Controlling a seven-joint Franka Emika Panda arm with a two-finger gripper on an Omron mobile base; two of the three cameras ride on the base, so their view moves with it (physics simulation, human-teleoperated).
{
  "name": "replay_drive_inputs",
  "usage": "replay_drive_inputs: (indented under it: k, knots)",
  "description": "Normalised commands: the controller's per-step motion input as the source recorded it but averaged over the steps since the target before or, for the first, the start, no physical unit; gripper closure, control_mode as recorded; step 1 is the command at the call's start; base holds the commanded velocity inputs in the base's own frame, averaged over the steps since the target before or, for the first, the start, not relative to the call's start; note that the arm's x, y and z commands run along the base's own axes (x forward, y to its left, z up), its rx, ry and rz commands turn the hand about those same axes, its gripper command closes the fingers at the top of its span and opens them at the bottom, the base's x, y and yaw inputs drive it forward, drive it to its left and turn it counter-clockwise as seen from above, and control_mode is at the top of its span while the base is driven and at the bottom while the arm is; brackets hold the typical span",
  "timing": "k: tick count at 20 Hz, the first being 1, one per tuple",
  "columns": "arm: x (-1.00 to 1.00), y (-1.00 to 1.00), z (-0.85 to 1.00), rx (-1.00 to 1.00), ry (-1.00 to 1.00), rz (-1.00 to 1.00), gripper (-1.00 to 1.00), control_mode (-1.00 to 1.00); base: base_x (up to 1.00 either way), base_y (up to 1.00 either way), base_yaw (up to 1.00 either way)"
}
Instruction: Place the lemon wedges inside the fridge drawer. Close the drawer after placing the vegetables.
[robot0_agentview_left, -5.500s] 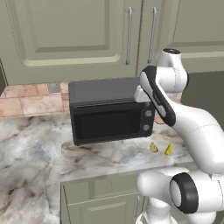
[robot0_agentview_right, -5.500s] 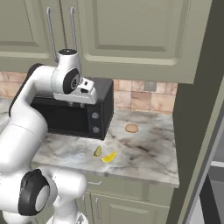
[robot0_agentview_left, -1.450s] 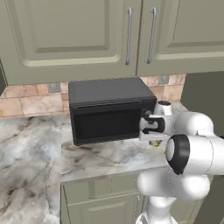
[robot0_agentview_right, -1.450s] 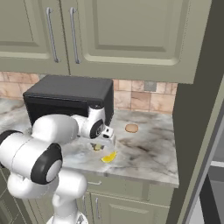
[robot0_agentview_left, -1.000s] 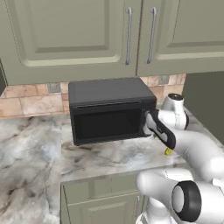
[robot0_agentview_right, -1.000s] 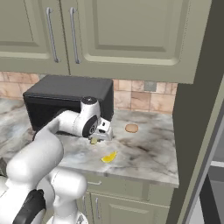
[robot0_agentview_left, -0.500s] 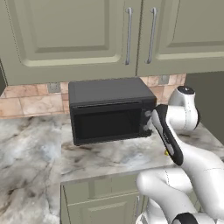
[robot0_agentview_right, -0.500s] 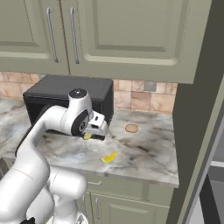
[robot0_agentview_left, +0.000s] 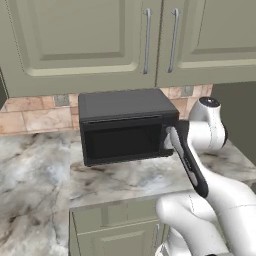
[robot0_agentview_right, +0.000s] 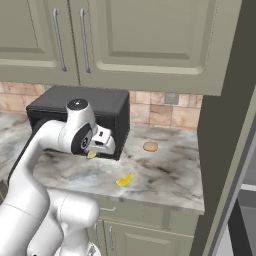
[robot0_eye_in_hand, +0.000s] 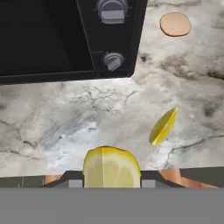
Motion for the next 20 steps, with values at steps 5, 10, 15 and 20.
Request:
replay_drive_inputs:
  k: [5,10,15,20]
  knots:
    - [0.0,0.09,-0.03,-0.04,0.01,0.0,1.0,-1.0,0.0,0.0,0.0]
    - [-0.03,0.08,-0.06,-0.08,0.02,0.0,1.0,-1.0,0.0,0.0,0.0]
    - [-0.08,0.0,0.0,-0.02,0.0,0.0,1.0,1.0,-0.4,-0.02,0.0]
    - [0.0,0.0,0.0,0.0,0.0,0.0,1.0,1.0,-1.0,-0.15,-0.03]
